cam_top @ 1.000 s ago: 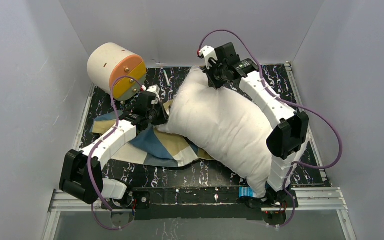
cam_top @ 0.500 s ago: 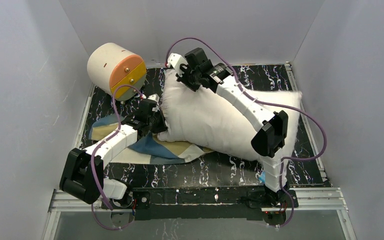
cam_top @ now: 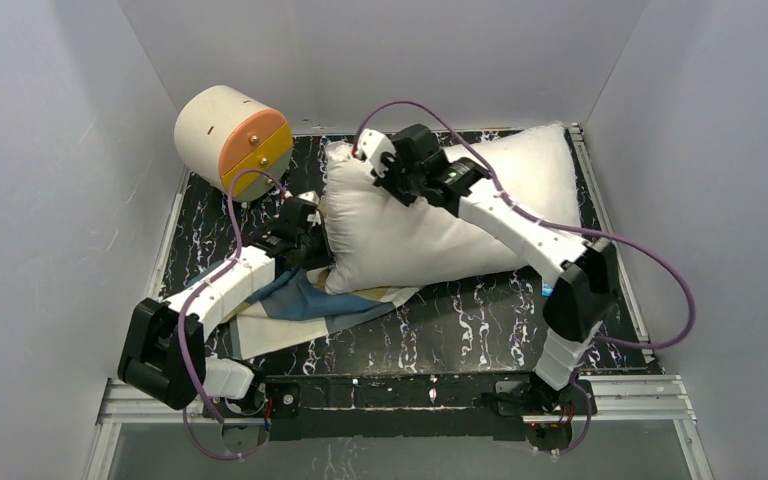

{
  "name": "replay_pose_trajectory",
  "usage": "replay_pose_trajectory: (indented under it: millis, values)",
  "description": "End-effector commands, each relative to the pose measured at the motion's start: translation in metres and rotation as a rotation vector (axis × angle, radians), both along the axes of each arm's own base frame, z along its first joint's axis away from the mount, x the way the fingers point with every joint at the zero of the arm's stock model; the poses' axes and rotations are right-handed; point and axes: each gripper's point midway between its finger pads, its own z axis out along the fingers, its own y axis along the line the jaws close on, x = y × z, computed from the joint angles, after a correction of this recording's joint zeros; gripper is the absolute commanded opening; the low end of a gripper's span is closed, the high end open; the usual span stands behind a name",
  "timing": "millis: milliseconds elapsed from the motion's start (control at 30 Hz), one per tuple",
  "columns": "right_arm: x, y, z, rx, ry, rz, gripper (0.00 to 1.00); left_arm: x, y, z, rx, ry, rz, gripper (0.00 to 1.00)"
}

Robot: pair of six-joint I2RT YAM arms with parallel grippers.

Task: Put the pillow into the pillowcase
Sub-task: Pick up the pillow at the center of the board, then stuff the pillow into the pillowcase.

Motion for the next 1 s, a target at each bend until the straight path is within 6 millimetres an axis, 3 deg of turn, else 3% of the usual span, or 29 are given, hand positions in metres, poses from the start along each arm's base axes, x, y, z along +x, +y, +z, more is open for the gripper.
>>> replay_pose_trajectory:
  millis: [0, 67, 133, 333, 433, 533, 567, 600, 633, 733, 800, 900, 967]
  values:
    - [-0.015, -0.086, 0.002, -0.088, 0.030, -0.150, 0.01, 0.014, 0.018, 0.039, 0.070, -0.094, 0.075, 0.00]
    - [-0.022, -0.105, 0.000, -0.125, 0.042, -0.188, 0.01, 0.018, 0.019, 0.044, 0.073, -0.109, 0.080, 0.00]
    - [-0.036, -0.112, -0.005, -0.117, 0.094, -0.211, 0.01, 0.023, 0.020, 0.048, 0.077, -0.119, 0.086, 0.00]
    - [-0.103, -0.091, -0.046, 0.002, 0.340, -0.256, 0.01, 0.057, 0.013, 0.059, 0.069, -0.158, 0.094, 0.00]
    - [-0.124, -0.063, -0.037, 0.191, 0.451, -0.293, 0.01, 0.072, 0.007, 0.065, 0.058, -0.170, 0.091, 0.00]
    - [-0.145, -0.020, -0.022, 0.406, 0.573, -0.280, 0.01, 0.089, 0.008, 0.072, 0.067, -0.200, 0.097, 0.00]
    - [-0.154, -0.005, -0.020, 0.449, 0.611, -0.281, 0.22, 0.097, 0.009, 0.075, 0.063, -0.211, 0.102, 0.00]
    - [-0.160, 0.009, -0.023, 0.468, 0.639, -0.284, 0.01, 0.106, 0.008, 0.081, 0.047, -0.226, 0.103, 0.00]
    - [-0.166, 0.022, -0.025, 0.471, 0.652, -0.284, 0.01, 0.115, 0.007, 0.086, 0.018, -0.233, 0.095, 0.00]
    - [-0.180, 0.054, -0.039, 0.422, 0.665, -0.287, 0.01, 0.141, -0.003, 0.102, -0.093, -0.247, 0.080, 0.00]
    - [-0.181, 0.064, -0.036, 0.411, 0.661, -0.307, 0.01, 0.154, -0.009, 0.109, -0.119, -0.261, 0.068, 0.00]
    - [-0.166, 0.051, -0.035, 0.395, 0.567, -0.356, 0.01, 0.160, -0.018, 0.120, -0.150, -0.272, 0.028, 0.00]
    - [-0.157, 0.031, -0.033, 0.357, 0.503, -0.365, 0.01, 0.150, -0.019, 0.116, -0.152, -0.247, 0.005, 0.00]
